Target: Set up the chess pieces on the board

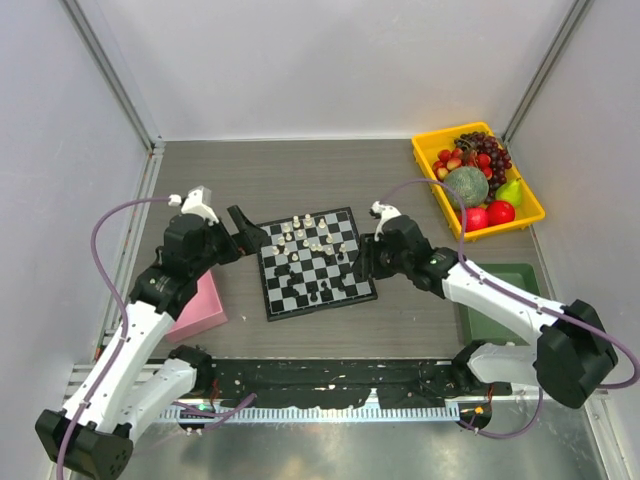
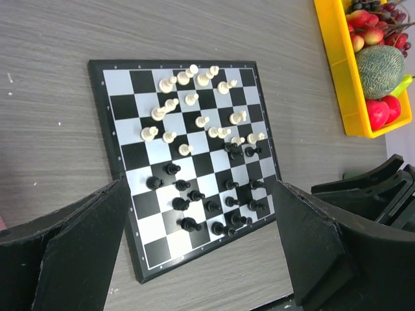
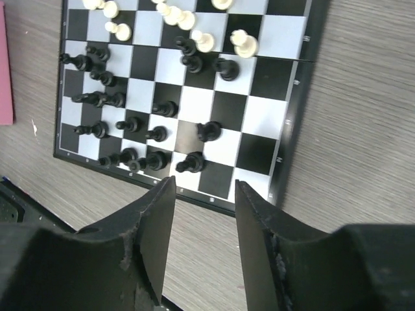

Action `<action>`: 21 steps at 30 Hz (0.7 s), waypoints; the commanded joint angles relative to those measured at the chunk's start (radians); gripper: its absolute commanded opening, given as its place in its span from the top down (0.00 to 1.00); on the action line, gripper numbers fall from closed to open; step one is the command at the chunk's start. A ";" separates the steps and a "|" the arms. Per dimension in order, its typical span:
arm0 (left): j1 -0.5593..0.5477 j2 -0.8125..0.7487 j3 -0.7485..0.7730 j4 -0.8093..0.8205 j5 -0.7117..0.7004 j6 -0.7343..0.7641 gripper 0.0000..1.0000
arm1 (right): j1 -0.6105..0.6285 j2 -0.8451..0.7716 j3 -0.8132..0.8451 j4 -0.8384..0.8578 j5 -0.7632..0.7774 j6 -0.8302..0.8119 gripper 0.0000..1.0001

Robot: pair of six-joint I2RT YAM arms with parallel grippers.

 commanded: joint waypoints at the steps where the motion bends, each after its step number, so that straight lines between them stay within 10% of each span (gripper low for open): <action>1: -0.005 -0.047 -0.035 -0.036 -0.035 -0.007 0.01 | 0.082 0.049 0.103 -0.073 0.085 -0.047 0.54; 21: -0.004 -0.250 -0.094 -0.105 -0.094 0.093 0.00 | 0.227 0.286 0.221 -0.084 0.204 -0.004 0.62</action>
